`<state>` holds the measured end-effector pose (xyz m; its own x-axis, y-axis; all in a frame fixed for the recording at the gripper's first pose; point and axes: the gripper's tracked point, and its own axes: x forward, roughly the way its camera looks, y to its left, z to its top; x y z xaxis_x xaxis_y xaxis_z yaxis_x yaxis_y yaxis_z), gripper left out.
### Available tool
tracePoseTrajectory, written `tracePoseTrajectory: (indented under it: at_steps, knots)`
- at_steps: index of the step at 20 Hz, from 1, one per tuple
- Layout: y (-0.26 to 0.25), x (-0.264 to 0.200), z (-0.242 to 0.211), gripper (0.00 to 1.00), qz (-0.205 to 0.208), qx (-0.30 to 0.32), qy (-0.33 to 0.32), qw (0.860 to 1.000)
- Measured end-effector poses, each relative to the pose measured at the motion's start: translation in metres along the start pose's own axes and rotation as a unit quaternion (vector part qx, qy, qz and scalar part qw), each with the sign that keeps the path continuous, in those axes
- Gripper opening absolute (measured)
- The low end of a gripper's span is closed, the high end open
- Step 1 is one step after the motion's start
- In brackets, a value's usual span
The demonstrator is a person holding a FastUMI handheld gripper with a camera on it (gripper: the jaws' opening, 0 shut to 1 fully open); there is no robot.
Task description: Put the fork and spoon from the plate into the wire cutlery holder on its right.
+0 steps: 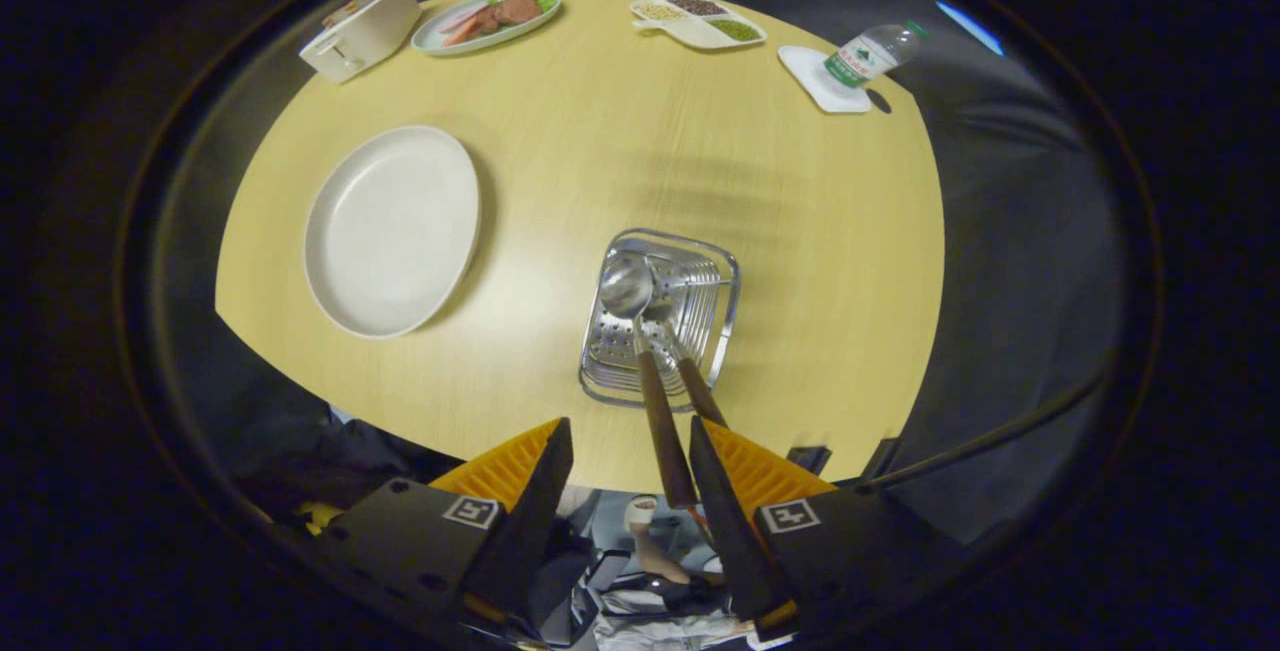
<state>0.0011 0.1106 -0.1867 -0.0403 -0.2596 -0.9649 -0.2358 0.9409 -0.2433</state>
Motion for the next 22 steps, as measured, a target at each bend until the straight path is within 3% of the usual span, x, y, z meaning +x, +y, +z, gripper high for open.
tracePoseTrajectory:
  at_steps: [3, 7, 11, 13, 15, 17, 20, 22]
  knots:
    - [-0.002, -0.011, 0.002, 0.91, 0.017, 0.007, -0.043, 0.999]
    - [-0.008, -0.034, 0.011, 0.91, 0.046, 0.035, -0.132, 0.990]
    - [-0.009, -0.063, 0.030, 0.91, 0.104, 0.081, -0.251, 0.959]
    - [-0.017, -0.073, 0.037, 0.91, 0.102, 0.087, -0.308, 0.942]
    - [-0.021, -0.084, 0.052, 0.91, 0.106, 0.100, -0.384, 0.912]
    - [-0.016, -0.102, 0.067, 0.91, 0.124, 0.124, -0.462, 0.869]
    - [-0.013, -0.114, 0.068, 0.91, 0.149, 0.148, -0.542, 0.813]
    - [-0.011, -0.124, 0.055, 0.91, 0.148, 0.155, -0.582, 0.784]
